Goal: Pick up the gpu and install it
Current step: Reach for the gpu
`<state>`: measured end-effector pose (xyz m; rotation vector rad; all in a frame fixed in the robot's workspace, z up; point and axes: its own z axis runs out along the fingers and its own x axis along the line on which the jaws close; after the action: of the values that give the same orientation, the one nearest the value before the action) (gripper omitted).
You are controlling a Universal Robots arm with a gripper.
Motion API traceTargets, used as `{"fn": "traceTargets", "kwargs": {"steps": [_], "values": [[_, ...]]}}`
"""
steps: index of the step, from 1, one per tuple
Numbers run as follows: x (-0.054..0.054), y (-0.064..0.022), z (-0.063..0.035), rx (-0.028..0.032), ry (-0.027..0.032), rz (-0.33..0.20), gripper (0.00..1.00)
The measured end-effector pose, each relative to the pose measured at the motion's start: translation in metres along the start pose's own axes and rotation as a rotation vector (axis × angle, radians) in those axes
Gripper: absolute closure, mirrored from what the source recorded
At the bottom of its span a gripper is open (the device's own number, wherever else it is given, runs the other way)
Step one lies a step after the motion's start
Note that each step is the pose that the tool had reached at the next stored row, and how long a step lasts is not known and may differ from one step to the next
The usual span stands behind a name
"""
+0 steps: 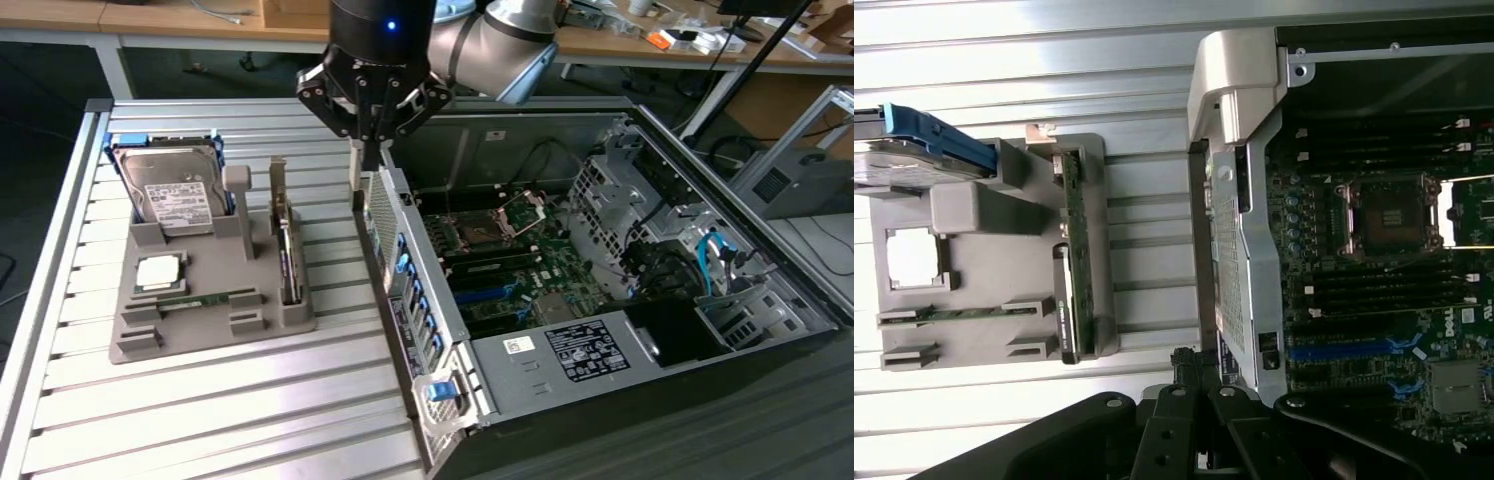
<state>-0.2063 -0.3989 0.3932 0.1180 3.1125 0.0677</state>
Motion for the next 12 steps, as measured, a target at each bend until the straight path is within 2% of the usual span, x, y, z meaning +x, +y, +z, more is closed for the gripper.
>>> {"fn": "traceTargets", "kwargs": {"steps": [12], "values": [[0.0043, -0.0003, -0.0001, 0.0, 0.0, 0.0, 0.89]]}}
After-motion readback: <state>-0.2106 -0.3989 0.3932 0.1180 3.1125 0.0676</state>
